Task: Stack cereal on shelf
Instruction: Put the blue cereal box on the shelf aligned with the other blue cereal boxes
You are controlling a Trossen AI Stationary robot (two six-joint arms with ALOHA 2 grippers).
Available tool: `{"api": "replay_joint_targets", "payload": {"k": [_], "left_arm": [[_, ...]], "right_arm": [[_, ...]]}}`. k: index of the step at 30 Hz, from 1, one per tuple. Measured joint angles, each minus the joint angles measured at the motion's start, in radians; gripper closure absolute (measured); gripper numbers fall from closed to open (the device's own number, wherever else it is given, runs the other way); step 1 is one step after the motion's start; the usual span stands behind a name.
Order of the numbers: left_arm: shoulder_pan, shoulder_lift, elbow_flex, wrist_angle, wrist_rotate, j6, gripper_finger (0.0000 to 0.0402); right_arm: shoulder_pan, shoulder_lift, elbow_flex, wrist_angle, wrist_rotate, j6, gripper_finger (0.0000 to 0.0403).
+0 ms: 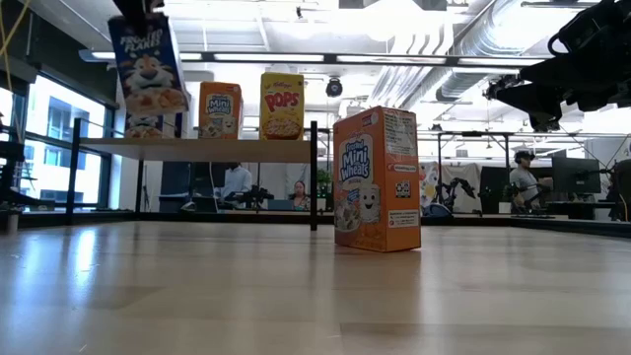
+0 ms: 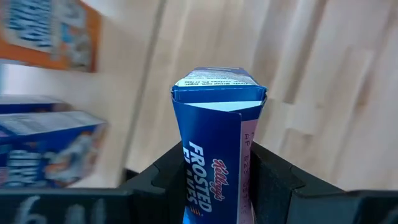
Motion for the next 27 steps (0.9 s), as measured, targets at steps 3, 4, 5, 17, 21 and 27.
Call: {"api": "replay_joint_targets", "payload": {"k": [3, 4, 5, 17, 21, 27], "left_arm": [[0.079, -0.015, 0.0, 0.0, -0.013, 0.091, 0.0273], [0.104, -0.02, 0.0, -0.001, -0.014, 0.118, 0.0273], [0.129, -0.024, 0.0, 0.0, -0.014, 0.142, 0.0273], [0.342, -0.073, 0.0, 0.0, -0.01, 0.327, 0.0273], [0.375, -0.074, 0.0, 0.0, -0.009, 0.364, 0.0273], [0.418, -0.093, -0.015, 0.0, -0.009, 0.408, 0.0273]], "right_arm": [[0.0, 0.0, 0.0, 0.0, 0.0, 0.0, 0.0169], [0.0, 0.0, 0.0, 0.0, 0.0, 0.0, 0.0169], [0.0, 0.0, 0.0, 0.0, 0.0, 0.0, 0.0169], [0.0, 0.0, 0.0, 0.0, 0.0, 0.0, 0.0169], [0.0, 0.0, 0.0, 0.0, 0.0, 0.0, 0.0169], [0.0, 0.0, 0.0, 0.0, 0.0, 0.0, 0.0169]]}}
